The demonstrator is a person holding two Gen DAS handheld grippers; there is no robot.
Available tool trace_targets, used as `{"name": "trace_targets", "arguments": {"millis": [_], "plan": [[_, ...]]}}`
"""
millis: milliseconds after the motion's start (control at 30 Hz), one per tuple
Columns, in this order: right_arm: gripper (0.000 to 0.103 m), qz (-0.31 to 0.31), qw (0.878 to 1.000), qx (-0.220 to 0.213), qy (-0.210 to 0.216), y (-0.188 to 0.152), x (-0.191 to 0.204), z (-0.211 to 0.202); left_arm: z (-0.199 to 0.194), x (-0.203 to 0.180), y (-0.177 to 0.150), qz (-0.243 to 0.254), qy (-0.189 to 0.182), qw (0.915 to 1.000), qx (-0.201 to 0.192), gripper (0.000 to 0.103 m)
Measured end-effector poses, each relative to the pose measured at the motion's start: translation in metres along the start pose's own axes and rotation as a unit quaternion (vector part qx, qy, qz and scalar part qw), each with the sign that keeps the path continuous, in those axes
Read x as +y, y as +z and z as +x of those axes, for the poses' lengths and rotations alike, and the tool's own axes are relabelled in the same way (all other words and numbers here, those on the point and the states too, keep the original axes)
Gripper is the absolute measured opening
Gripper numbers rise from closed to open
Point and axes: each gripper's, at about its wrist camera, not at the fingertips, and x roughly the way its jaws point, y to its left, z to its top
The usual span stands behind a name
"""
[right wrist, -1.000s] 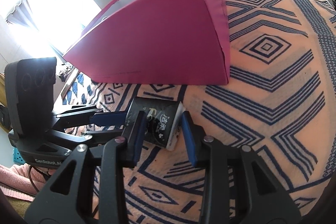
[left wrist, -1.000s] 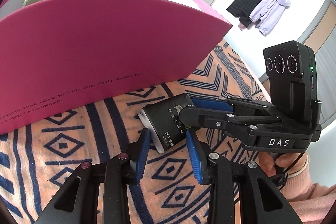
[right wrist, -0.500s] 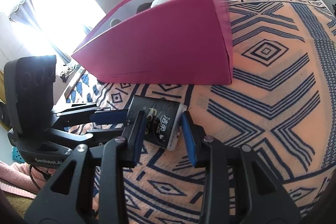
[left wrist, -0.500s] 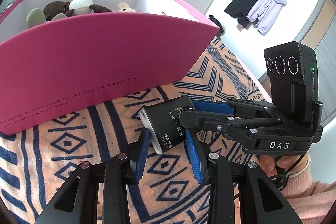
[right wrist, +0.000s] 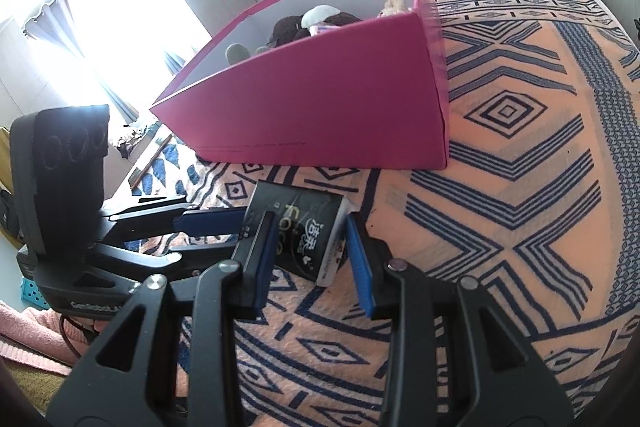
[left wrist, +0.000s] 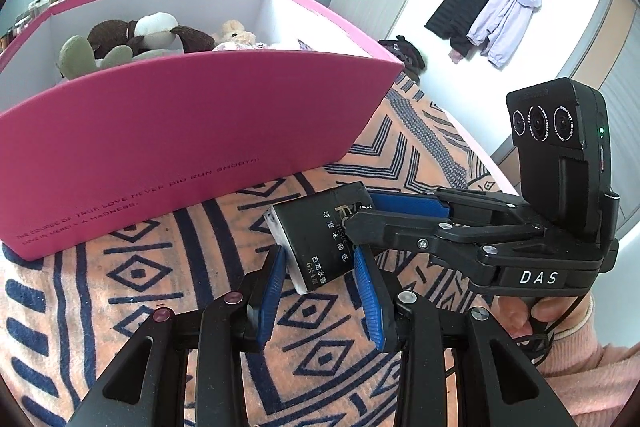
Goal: Organize objects
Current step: 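Lift the black book and carry it toward the pink box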
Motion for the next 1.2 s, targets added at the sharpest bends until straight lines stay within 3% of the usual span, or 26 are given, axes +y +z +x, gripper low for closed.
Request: {"name": "trace_targets", "arguments": {"millis": [533, 1200], "plan": [[0.038, -0.031, 0.999, -0.026, 0.007, 0.01, 0.021, -0.016, -0.031, -0.004, 0.004, 0.013, 0.005, 0.9992, -0.036, 0.035], [0.038, -0.075, 0.995, -0.056, 0.018, 0.042, 0.053, -0.019, -0.069, 0.003, 0.02, 0.028, 0.04, 0.9955, -0.082, 0.036]]}}
